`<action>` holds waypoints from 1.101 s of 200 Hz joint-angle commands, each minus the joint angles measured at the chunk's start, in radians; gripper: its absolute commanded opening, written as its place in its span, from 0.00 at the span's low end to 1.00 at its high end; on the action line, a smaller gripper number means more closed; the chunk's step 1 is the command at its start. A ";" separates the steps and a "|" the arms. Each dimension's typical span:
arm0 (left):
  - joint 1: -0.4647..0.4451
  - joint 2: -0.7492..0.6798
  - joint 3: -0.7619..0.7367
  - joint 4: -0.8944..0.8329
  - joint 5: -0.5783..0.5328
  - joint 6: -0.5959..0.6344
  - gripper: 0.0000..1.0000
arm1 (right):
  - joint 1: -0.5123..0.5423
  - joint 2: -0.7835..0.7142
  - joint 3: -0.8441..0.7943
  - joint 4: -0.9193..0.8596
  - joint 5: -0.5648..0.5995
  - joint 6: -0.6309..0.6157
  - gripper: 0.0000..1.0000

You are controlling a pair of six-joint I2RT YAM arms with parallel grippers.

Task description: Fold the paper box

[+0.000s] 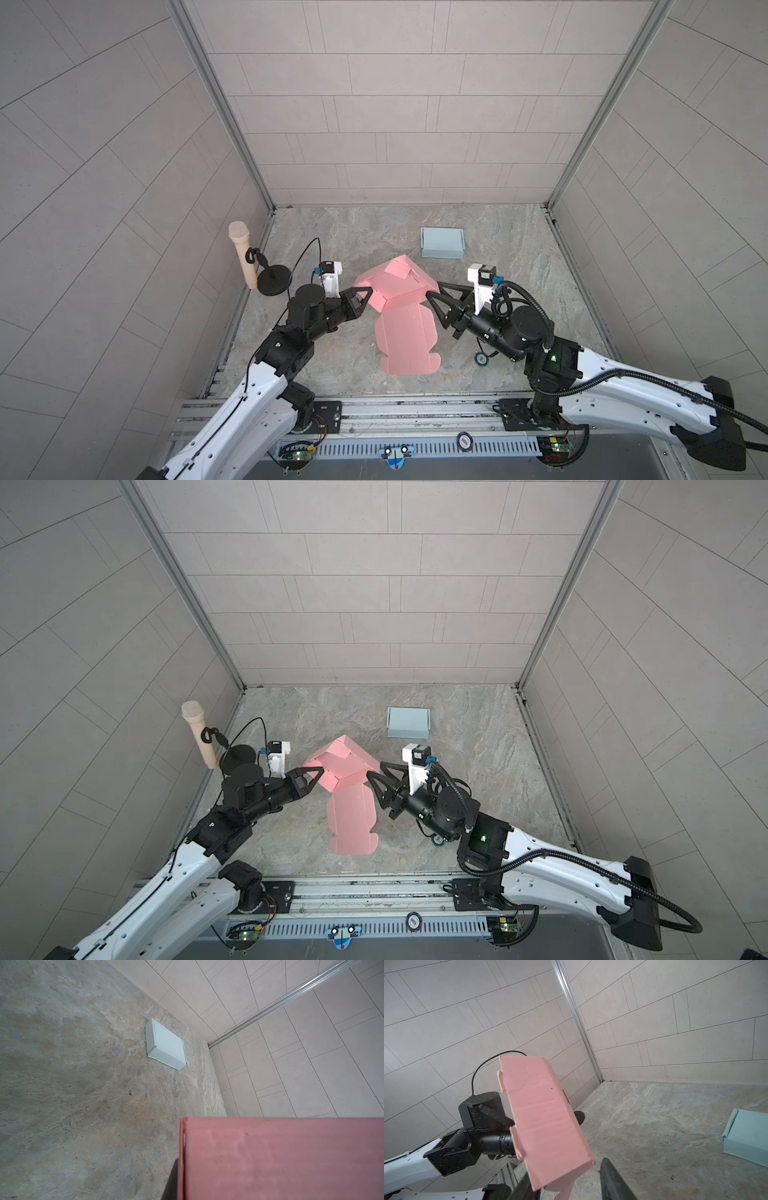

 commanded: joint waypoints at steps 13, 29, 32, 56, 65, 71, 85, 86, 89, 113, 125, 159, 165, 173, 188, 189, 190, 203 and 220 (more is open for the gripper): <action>0.003 -0.005 0.037 0.048 0.016 -0.007 0.07 | 0.001 -0.077 -0.062 -0.003 0.021 0.002 0.43; 0.003 -0.006 0.037 0.050 0.018 -0.008 0.08 | 0.000 -0.075 -0.056 -0.014 0.044 -0.008 0.34; 0.003 -0.005 0.037 0.050 0.018 -0.008 0.08 | -0.001 -0.070 -0.053 -0.017 0.045 -0.011 0.32; 0.003 -0.004 0.037 0.046 0.017 -0.008 0.08 | -0.001 -0.017 -0.017 0.006 0.016 -0.027 0.20; 0.003 -0.004 0.038 0.046 0.017 -0.008 0.08 | 0.000 0.007 -0.011 0.016 -0.005 -0.029 0.18; 0.003 -0.003 0.037 0.046 0.018 -0.008 0.08 | 0.000 0.020 0.020 0.023 -0.020 -0.033 0.18; 0.003 -0.004 0.037 0.046 0.016 -0.007 0.08 | 0.001 0.044 0.033 0.049 -0.050 -0.034 0.17; 0.003 -0.003 0.037 0.046 0.016 -0.007 0.08 | 0.001 0.045 0.034 0.051 -0.052 -0.034 0.17; 0.003 -0.003 0.036 0.044 0.016 -0.007 0.08 | 0.001 0.047 0.035 0.056 -0.058 -0.033 0.17; 0.003 0.000 0.038 0.037 0.015 0.000 0.08 | 0.001 0.061 0.051 0.056 -0.076 -0.032 0.17; 0.003 0.005 0.038 0.034 0.015 0.005 0.08 | 0.002 0.068 0.059 0.053 -0.087 -0.027 0.17; 0.003 0.020 0.038 0.035 0.009 0.010 0.08 | 0.024 0.069 0.077 0.047 -0.097 -0.024 0.25; 0.002 0.021 0.039 0.036 0.008 0.010 0.08 | 0.026 0.071 0.079 0.041 -0.097 -0.026 0.27; 0.004 0.022 0.040 0.039 0.007 0.008 0.08 | 0.028 0.071 0.079 0.032 -0.095 -0.026 0.29; 0.003 0.024 0.044 0.038 0.005 0.008 0.08 | 0.028 0.072 0.073 0.026 -0.094 -0.019 0.33; 0.003 0.024 0.046 0.038 0.005 0.008 0.08 | 0.028 0.072 0.073 0.026 -0.094 -0.018 0.34; 0.003 0.024 0.046 0.037 0.005 0.008 0.08 | 0.028 0.072 0.072 0.026 -0.094 -0.017 0.34; 0.003 0.023 0.050 0.034 0.009 0.013 0.08 | 0.030 0.072 0.066 0.029 -0.087 -0.012 0.36; 0.003 0.024 0.050 0.027 0.009 0.017 0.08 | 0.030 0.073 0.062 0.026 -0.057 -0.012 0.35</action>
